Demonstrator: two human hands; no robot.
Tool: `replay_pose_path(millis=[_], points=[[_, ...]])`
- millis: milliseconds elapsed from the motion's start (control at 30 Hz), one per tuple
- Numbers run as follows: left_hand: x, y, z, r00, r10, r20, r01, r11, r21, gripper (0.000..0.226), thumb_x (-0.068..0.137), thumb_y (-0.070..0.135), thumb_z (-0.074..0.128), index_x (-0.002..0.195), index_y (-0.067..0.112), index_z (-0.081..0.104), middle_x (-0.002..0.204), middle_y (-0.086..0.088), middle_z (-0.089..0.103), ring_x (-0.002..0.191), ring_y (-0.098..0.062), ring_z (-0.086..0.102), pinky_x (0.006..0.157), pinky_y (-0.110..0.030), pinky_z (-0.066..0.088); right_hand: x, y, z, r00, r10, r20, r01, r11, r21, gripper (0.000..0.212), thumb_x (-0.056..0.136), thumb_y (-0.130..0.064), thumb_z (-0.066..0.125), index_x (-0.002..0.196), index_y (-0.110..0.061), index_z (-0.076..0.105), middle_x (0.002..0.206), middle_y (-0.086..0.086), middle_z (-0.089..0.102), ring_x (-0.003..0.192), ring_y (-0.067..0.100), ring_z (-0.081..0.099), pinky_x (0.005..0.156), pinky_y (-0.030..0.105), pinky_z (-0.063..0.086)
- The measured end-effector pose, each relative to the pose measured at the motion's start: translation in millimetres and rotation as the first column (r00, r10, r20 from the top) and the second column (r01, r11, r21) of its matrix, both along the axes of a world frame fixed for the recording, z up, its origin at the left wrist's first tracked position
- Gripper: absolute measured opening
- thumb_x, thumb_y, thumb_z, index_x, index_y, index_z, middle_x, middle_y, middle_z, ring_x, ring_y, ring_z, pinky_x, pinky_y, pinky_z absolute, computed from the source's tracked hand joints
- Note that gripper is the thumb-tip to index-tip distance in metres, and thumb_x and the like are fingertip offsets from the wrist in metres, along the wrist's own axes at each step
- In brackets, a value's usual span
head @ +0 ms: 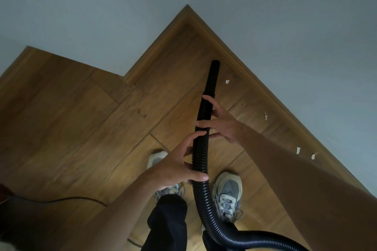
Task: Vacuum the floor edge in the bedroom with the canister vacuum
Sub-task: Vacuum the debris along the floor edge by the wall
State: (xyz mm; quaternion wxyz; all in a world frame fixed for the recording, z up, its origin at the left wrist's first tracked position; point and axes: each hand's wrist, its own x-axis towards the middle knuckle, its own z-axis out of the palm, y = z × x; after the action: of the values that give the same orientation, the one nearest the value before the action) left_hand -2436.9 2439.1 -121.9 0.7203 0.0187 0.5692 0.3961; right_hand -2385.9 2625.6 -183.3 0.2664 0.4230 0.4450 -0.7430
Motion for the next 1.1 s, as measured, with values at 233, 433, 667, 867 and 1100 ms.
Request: replay_pose_path(millis=[233,433,667,867,1100], points=[[8,-11,-2,1.0,-0.02,-0.014,0.019,0.999,-0.035,0.099,0.075,-0.004,0.081,0.133,0.063,0.038,0.136,-0.004,0.051,0.083,-0.015,0.072,0.075,-0.047,0.062,16,-18,-5,0.998,-0.053,-0.025,0.053,0.999,0.008,0.095,0.079,-0.004,0.081,0.146,-0.052,0.032,0.138,-0.003,0.041,0.109,0.01,0.058,0.072,0.034,0.062],[20,-17,-5,1.0,-0.02,-0.01,0.019,0.997,-0.08,0.1,0.075,-0.006,0.081,0.134,0.062,0.038,0.137,-0.007,0.049,0.087,-0.016,0.072,0.076,-0.048,0.062,28,-30,-11,0.996,-0.083,-0.019,0.083,0.997,0.002,0.096,0.079,-0.003,0.081,0.145,-0.053,0.032,0.133,-0.005,0.043,0.108,0.01,0.059,0.074,0.036,0.063],[24,-28,-7,0.999,-0.046,0.015,0.046,0.996,-0.072,0.099,0.075,-0.009,0.081,0.137,0.057,0.04,0.137,-0.01,0.048,0.085,-0.014,0.07,0.073,-0.042,0.061,44,-45,-10,0.985,-0.173,-0.021,0.173,0.985,0.003,0.095,0.081,-0.001,0.079,0.147,-0.05,0.031,0.136,-0.001,0.044,0.107,0.01,0.059,0.071,0.033,0.062],[24,-31,-6,0.993,-0.109,0.038,0.112,0.991,-0.074,0.1,0.073,-0.01,0.081,0.138,0.055,0.041,0.139,-0.007,0.047,0.091,-0.022,0.07,0.081,-0.057,0.06,57,-53,-6,0.968,-0.249,-0.011,0.25,0.968,0.009,0.096,0.081,-0.002,0.079,0.149,-0.049,0.03,0.12,-0.01,0.047,0.104,0.011,0.061,0.07,0.032,0.062],[27,-27,-2,0.97,-0.243,0.034,0.244,0.967,-0.072,0.101,0.072,-0.011,0.081,0.134,0.058,0.043,0.135,-0.008,0.049,0.1,-0.027,0.068,0.076,-0.049,0.062,83,-62,2,0.919,-0.393,-0.003,0.393,0.919,0.041,0.099,0.08,-0.002,0.08,0.151,-0.045,0.026,0.117,-0.012,0.049,0.096,0.01,0.063,0.061,0.026,0.059]])
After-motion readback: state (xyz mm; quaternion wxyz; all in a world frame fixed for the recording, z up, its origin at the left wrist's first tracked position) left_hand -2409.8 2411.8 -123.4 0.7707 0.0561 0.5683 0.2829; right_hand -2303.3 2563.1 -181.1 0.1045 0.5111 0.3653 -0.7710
